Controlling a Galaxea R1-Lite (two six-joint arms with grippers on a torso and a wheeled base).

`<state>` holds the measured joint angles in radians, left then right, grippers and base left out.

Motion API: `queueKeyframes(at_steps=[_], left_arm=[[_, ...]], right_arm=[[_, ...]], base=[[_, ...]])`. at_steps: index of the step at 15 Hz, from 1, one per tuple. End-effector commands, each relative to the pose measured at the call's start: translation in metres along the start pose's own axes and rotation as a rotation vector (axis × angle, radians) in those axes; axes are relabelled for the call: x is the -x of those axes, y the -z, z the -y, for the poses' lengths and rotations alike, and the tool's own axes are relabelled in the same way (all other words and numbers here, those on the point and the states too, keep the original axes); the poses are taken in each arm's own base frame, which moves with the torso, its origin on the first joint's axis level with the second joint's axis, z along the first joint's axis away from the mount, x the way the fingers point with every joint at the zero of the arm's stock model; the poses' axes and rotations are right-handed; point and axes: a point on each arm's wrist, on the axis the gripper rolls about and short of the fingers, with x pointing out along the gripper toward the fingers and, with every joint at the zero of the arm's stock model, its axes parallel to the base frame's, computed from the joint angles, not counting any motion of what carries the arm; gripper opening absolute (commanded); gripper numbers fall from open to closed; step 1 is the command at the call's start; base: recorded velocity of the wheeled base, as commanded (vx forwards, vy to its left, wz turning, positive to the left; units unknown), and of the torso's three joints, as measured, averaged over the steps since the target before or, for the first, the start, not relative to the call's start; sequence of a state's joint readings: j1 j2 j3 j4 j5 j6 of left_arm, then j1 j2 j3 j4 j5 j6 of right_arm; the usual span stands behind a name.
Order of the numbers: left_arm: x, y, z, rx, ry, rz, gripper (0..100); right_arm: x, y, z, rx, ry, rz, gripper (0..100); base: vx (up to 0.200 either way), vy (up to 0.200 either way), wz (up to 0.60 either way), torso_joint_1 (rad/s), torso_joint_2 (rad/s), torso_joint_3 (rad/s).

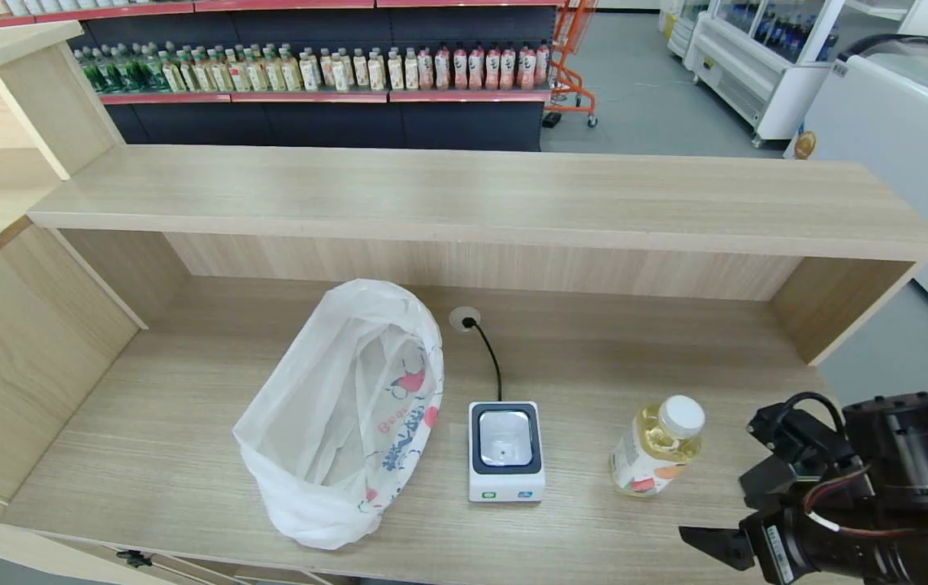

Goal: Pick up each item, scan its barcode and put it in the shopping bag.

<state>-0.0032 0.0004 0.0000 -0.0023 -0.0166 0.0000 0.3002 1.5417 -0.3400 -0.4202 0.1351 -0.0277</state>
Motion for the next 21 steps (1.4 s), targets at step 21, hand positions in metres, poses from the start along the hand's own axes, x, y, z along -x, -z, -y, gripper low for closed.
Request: queueKeyframes(at_steps=[21], left_arm=[[0.000, 0.000, 0.000, 0.000, 0.000, 0.000, 100]], right_arm=[[-0.115, -0.048, -0.014, 0.200, -0.054, 0.253, 100]], base=[[0.000, 0.000, 0.00, 0.000, 0.00, 0.000]])
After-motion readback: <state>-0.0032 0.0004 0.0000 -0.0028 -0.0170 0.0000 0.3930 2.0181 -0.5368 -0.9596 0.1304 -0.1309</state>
